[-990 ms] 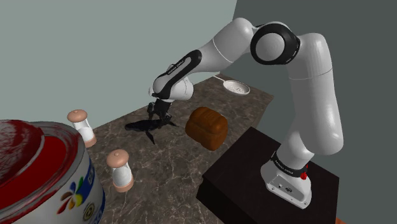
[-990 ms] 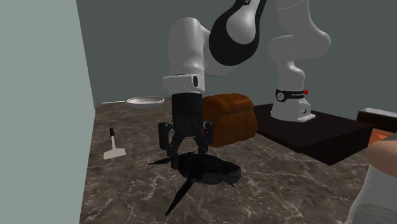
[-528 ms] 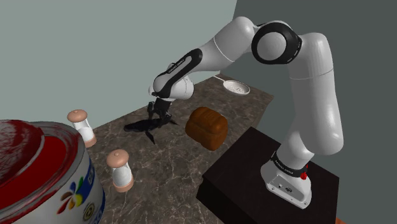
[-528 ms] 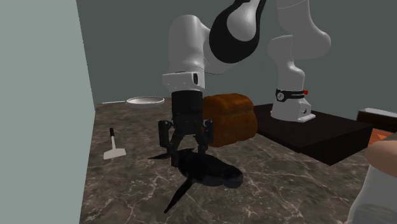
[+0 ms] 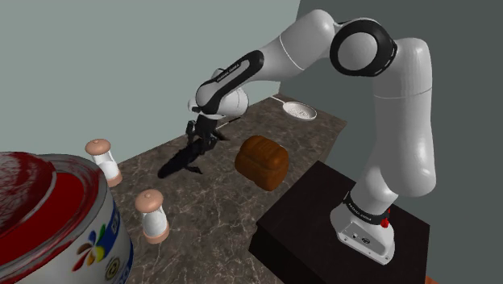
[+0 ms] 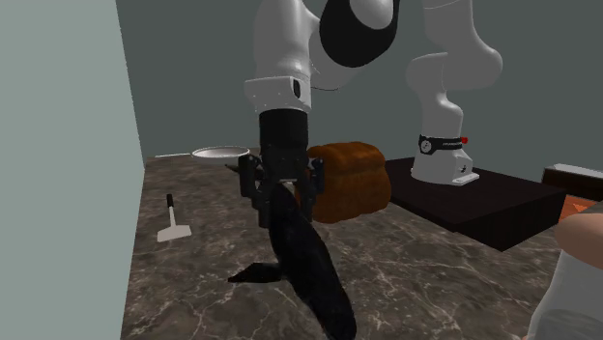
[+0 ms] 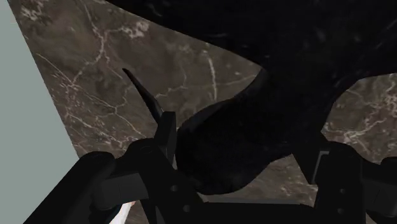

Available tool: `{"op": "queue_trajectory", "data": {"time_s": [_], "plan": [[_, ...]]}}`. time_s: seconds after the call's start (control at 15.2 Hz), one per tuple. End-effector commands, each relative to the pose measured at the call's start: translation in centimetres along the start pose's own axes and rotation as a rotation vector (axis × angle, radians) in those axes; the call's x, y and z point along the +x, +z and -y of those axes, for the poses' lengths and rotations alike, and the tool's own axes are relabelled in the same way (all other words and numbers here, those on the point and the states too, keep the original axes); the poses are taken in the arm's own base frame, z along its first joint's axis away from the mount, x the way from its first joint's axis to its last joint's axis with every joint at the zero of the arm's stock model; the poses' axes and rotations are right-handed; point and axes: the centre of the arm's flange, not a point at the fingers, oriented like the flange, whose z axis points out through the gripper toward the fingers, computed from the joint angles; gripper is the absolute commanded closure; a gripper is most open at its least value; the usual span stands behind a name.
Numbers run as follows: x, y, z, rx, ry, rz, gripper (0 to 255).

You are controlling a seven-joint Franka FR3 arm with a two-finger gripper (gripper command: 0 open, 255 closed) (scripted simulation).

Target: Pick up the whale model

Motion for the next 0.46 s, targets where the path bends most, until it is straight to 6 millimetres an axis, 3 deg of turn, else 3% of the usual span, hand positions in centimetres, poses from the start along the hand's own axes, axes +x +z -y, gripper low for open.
{"op": "queue_trajectory", "data": {"time_s": [0.0, 0.26, 0.4], "plan": [[0.4, -1.0, -0.2, -0.001, 0.000, 0.000, 255], [1.0, -3.0, -0.5, -0.001, 0.000, 0.000, 255], [1.0, -3.1, -0.6, -0.001, 0.000, 0.000, 255]]}}
